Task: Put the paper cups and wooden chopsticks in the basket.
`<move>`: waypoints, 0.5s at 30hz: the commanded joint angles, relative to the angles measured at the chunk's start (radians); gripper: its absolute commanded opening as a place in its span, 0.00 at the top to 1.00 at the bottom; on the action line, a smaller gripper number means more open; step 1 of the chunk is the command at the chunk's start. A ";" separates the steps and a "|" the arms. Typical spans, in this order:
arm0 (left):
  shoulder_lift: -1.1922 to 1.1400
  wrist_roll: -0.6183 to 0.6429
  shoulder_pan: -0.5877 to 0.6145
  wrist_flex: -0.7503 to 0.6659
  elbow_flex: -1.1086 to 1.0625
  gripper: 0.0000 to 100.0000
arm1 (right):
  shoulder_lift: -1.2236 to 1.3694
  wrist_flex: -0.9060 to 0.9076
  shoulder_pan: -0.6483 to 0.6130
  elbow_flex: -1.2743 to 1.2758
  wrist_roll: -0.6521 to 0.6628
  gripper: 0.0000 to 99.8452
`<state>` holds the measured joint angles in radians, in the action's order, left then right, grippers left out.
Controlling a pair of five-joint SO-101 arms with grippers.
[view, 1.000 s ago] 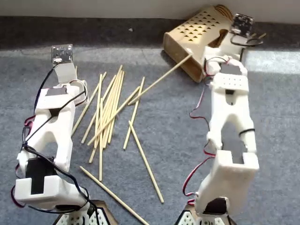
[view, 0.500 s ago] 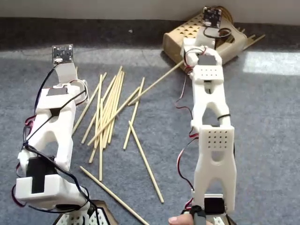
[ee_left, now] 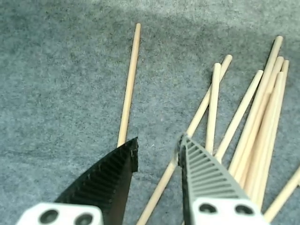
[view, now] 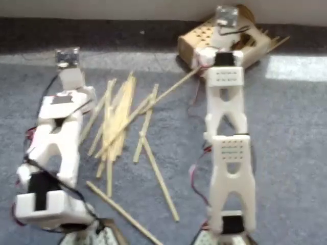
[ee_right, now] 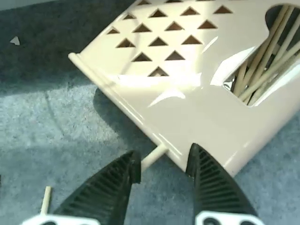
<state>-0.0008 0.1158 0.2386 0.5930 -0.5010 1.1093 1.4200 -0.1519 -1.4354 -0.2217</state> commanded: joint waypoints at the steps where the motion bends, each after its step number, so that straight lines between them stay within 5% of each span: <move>1: 0.031 0.011 0.002 -0.012 0.002 0.83 | -0.002 0.128 -0.024 -0.002 -0.054 0.83; 10: 0.031 0.011 0.002 -0.014 0.002 0.83 | -0.001 0.306 -0.119 -0.002 0.026 0.84; 15: 0.031 0.011 0.002 -0.012 0.002 0.83 | 0.008 0.346 -0.153 0.027 0.026 0.93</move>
<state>-0.0008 0.1158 0.2386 0.5930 -0.5010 1.0955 1.7254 -0.2516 -1.4431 -0.2064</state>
